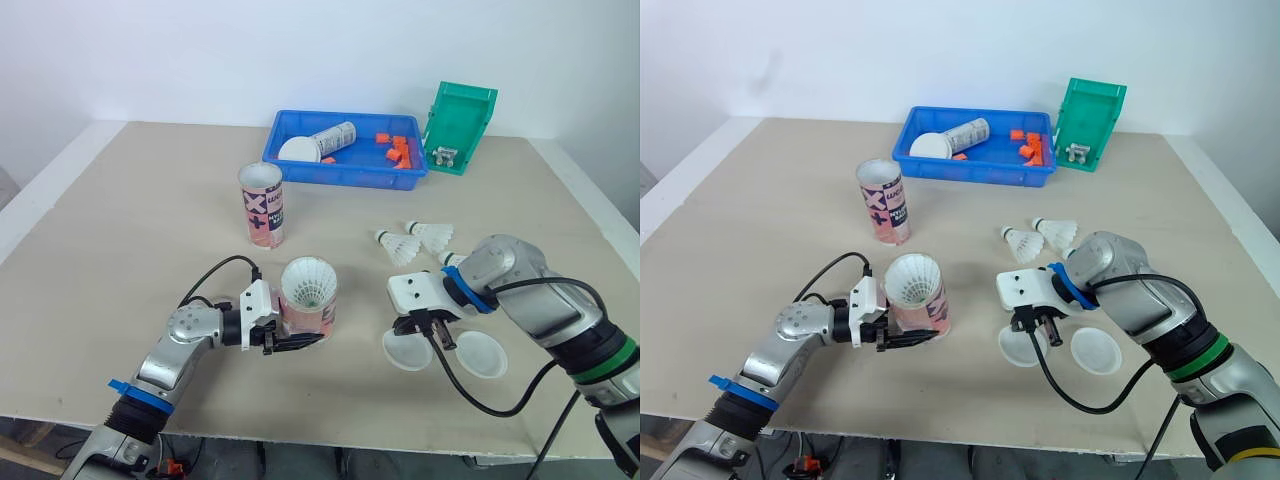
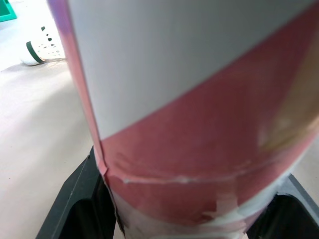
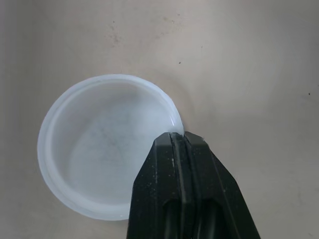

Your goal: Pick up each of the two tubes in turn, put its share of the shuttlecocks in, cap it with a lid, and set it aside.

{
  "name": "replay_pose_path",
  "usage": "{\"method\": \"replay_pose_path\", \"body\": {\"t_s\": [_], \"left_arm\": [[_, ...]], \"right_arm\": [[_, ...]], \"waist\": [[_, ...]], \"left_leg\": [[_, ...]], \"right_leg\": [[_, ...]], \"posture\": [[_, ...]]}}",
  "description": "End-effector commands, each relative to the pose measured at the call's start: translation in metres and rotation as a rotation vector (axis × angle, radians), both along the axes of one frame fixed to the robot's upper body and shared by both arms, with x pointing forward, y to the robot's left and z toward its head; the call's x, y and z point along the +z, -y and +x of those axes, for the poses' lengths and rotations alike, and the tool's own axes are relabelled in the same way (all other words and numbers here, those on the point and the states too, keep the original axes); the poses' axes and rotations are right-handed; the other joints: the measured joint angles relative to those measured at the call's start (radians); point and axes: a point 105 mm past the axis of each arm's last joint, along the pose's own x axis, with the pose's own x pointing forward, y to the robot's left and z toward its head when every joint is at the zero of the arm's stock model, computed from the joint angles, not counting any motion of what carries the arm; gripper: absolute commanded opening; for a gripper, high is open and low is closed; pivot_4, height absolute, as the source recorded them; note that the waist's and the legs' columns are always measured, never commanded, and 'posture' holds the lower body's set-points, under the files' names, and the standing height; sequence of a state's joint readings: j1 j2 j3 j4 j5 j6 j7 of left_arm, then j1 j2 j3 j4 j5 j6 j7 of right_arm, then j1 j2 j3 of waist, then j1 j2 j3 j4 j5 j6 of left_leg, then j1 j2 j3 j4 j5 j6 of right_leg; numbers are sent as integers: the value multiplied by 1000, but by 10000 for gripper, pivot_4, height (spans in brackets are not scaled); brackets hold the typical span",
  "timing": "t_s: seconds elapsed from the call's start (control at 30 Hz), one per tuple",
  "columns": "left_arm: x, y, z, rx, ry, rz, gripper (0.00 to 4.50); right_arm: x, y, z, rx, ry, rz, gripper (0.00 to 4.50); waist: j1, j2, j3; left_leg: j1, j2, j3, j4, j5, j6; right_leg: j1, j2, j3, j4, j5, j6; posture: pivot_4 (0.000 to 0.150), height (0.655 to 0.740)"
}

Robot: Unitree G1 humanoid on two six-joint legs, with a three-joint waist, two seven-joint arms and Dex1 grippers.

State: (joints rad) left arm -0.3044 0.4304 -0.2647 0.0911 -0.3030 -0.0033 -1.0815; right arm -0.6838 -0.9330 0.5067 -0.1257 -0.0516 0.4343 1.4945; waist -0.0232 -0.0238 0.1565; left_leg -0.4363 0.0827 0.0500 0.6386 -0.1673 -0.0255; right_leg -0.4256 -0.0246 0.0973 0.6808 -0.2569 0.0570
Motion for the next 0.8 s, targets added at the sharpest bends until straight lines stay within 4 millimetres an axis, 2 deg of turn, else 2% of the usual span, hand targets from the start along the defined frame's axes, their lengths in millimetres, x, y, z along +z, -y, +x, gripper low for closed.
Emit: {"method": "replay_pose_path", "body": {"t_s": [0.03,0.17,0.33,0.43,0.53,0.8], "left_arm": [[-19,-13,6,59,-40,91,27259],[-24,-12,5,43,-51,110,27259],[-29,-12,5,16,-79,139,27259],[-31,-12,6,-11,-107,160,27259],[-30,-12,6,-49,-143,179,27259],[-30,-15,10,-131,-209,297,27259]], "right_arm": [[27,-4,5,-6,57,65,375],[60,-11,4,18,105,139,375],[122,-39,3,108,184,318,375],[150,-57,5,187,234,364,375],[165,-73,7,264,273,368,375],[181,-101,11,448,345,342,375]], "waist": [[0,0,0],[0,0,0],[-1,0,0],[-2,0,0],[-2,0,0],[-3,0,0]], "left_leg": [[0,0,0,0,0,0],[0,0,0,0,0,0],[0,0,0,0,0,0],[0,0,0,-1,-1,-1],[0,0,0,-1,0,-1],[-4,1,0,-3,0,-1]], "right_leg": [[0,0,0,0,0,0],[0,0,0,0,0,0],[-1,0,0,0,1,-1],[-2,0,0,0,1,-1],[-2,0,0,0,1,-1],[-6,1,0,0,0,-2]], "posture": [[1500,7037],[1500,7037],[1500,7037],[1500,7037],[1500,7037],[1500,7037]]}}
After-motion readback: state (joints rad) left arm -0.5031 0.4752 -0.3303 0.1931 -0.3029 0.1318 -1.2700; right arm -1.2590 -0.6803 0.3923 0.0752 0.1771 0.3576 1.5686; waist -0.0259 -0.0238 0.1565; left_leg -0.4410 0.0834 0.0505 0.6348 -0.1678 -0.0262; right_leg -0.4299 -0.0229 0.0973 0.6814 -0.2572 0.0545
